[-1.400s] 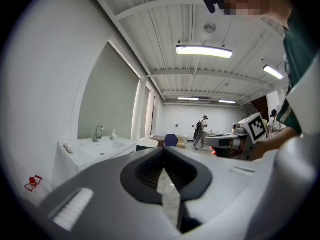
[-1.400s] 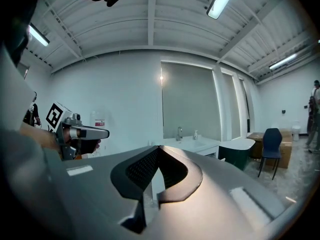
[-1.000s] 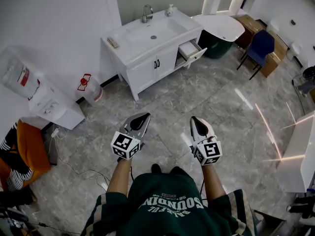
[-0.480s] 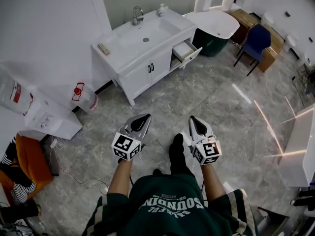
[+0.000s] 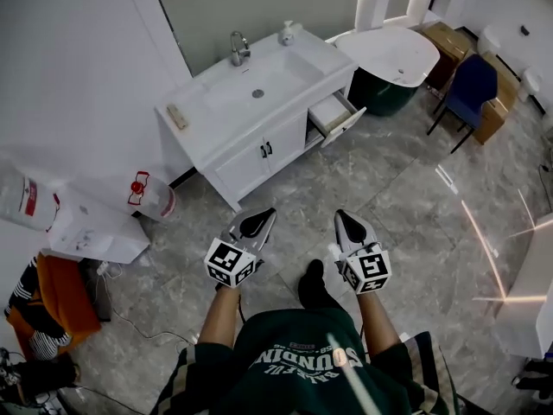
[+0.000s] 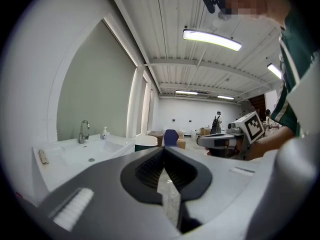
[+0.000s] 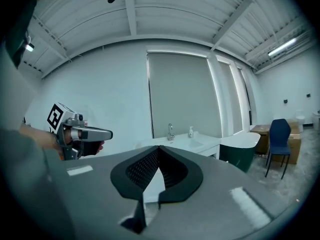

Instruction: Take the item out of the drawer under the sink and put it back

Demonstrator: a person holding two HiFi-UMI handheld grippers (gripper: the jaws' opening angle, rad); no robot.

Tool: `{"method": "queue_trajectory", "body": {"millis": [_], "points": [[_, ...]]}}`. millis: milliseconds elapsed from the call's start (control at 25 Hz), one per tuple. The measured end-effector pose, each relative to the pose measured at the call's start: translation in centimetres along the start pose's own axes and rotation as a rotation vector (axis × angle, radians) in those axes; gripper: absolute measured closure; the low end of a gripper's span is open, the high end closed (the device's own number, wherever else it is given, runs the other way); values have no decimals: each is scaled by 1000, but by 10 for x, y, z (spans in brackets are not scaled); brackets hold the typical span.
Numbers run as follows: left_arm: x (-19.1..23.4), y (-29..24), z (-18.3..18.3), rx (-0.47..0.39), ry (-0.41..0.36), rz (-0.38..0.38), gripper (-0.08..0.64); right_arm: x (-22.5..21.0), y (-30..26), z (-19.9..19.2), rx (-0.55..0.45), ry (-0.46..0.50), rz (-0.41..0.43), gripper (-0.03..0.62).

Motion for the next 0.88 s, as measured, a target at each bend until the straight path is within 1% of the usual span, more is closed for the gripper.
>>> {"method": "queue_trajectory", "body": {"millis": [160,280,600,880], "points": [[20,-65,16,-3,6,26,509,-67,-40,18,-8,23,21,591],[31,-104,23,4,12,33,511,-105,-64,24,-4,22,25,591],[67,-181,34,20,22,36,509,-164,-117,32,2,6,38,591],[120,-262,41,0,30,14,509,-219,-182,46,-13,25,17,591]]}}
Point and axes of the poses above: the fingertips, and each gripper's own axes: y backward along the fingers, x to its left, z out of its top, the point moved 9 cm from there along y, backward along the fingers
